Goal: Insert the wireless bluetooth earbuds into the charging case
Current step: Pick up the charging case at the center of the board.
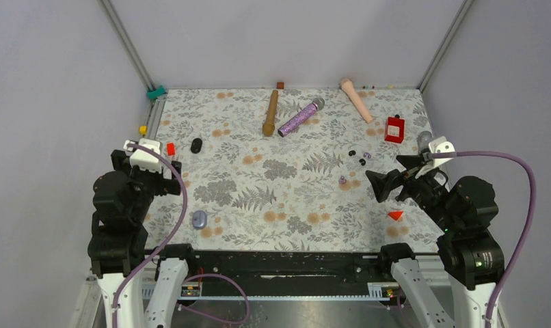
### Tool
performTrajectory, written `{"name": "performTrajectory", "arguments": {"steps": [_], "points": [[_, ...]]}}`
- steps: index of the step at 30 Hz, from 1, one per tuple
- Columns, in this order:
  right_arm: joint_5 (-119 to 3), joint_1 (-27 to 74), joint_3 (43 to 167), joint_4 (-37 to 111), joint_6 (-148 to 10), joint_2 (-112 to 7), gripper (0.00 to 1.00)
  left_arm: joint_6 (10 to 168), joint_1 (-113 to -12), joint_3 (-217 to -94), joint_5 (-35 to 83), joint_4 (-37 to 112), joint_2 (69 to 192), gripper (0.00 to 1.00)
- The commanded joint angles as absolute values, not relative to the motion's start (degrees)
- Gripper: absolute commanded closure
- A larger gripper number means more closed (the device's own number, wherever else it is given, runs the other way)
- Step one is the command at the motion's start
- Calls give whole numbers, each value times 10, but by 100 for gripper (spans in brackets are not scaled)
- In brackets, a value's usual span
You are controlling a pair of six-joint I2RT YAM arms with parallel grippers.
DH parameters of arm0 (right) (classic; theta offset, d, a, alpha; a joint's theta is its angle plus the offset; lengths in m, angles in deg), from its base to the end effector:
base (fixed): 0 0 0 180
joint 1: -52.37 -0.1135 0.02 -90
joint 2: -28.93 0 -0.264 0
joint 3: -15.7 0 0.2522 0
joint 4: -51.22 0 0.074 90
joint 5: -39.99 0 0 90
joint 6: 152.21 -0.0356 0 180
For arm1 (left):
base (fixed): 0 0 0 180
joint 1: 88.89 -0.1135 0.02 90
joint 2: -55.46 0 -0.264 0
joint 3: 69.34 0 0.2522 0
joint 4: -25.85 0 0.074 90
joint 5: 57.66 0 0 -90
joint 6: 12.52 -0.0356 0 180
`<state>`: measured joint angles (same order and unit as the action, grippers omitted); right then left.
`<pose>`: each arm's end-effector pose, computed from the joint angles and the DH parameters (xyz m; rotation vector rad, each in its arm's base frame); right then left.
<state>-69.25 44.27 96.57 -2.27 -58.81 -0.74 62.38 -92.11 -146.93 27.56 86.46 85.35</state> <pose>0.0540 0.0195 0.4364 -0.4189 1.5635 0.3335 0.0676 0.0008 0.4071 0.2454 1.7811 0.1539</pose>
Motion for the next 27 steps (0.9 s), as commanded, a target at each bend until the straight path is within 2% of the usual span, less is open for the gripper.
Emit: {"name": "performTrajectory", "arguments": {"steps": [1,9,15,27], "points": [[-729,440,951,16,-582,-2,1,595,-924,-1457,263,920,837,1],[-736,440,932,21,-582,3,2,565,-924,-1395,280,997,852,1],[-737,440,920,29,-582,5,2,525,-924,-1323,270,1004,909,1],[-726,440,911,34,-575,3,1,409,-924,-1335,170,1015,1044,1]]}}
